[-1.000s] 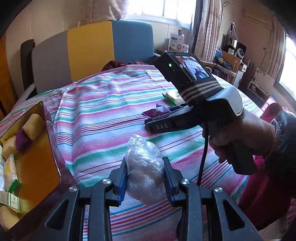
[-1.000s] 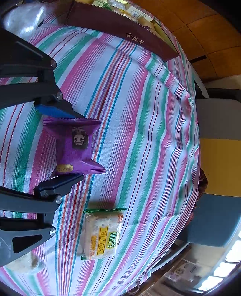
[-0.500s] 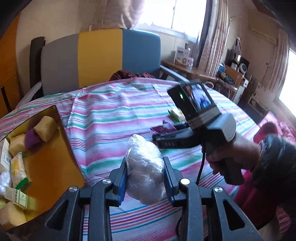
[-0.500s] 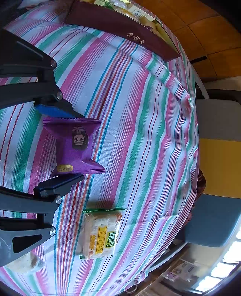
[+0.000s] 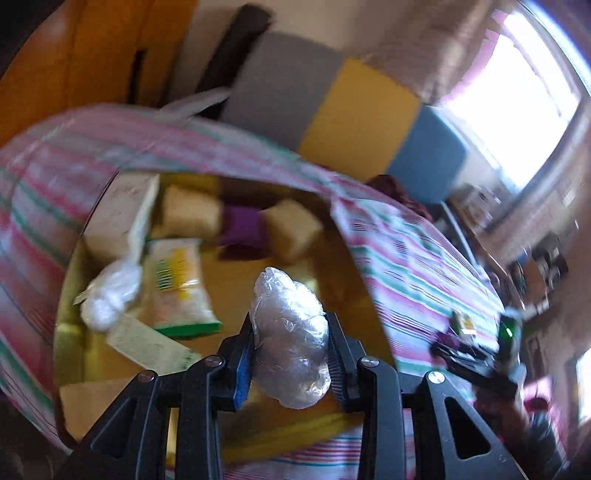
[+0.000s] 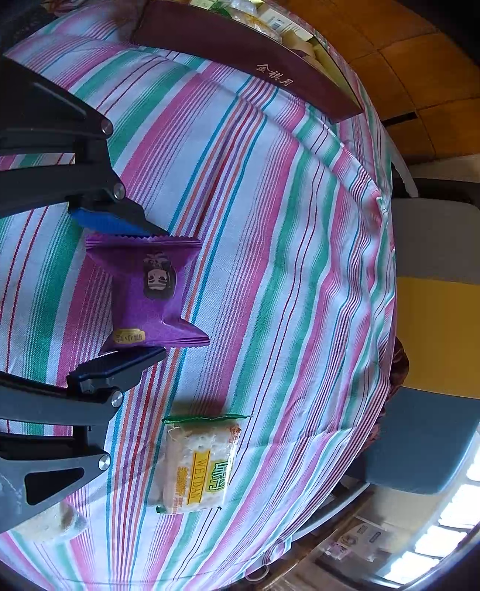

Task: Organize objects
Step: 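Carry the cotton-ball bag into the gold tray and open the left gripper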

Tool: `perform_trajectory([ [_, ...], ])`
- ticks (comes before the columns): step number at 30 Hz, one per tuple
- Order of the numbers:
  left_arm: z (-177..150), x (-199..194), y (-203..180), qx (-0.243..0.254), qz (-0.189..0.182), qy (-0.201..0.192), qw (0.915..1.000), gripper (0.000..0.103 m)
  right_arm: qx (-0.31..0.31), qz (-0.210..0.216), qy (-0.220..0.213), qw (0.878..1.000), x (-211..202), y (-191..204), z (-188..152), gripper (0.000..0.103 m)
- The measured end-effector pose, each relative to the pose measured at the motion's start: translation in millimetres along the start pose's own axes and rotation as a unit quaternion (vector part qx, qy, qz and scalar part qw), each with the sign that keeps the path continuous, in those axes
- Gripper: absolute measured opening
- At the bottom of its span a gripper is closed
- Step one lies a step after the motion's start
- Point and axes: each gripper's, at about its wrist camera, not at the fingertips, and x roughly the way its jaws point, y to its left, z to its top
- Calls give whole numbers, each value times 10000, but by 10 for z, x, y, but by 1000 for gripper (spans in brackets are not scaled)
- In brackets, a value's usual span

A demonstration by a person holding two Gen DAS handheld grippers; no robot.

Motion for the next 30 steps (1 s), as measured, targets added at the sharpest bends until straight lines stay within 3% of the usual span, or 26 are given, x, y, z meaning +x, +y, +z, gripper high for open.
perform_trajectory([
  [5,236,371,79,-146,80,331,9993,34,-7,-24,10,10000,-3,13,6,55],
  [11,454,815,120,-196,600,524,9966,35,-4,-24,12,10000,-3,16,9,55],
  [14,519,963,149,-153,694,627,9955,39,2,-22,11,10000,-4,17,9,56],
  [16,530,975,165,-127,781,656,9947,48,-3,-21,10,10000,-4,15,10,56],
  [20,494,837,165,-55,836,572,9948,54,-3,-24,11,10000,-4,15,10,56],
  [30,118,-109,165,453,1051,-524,9920,54,76,18,59,10000,-85,61,85,46],
])
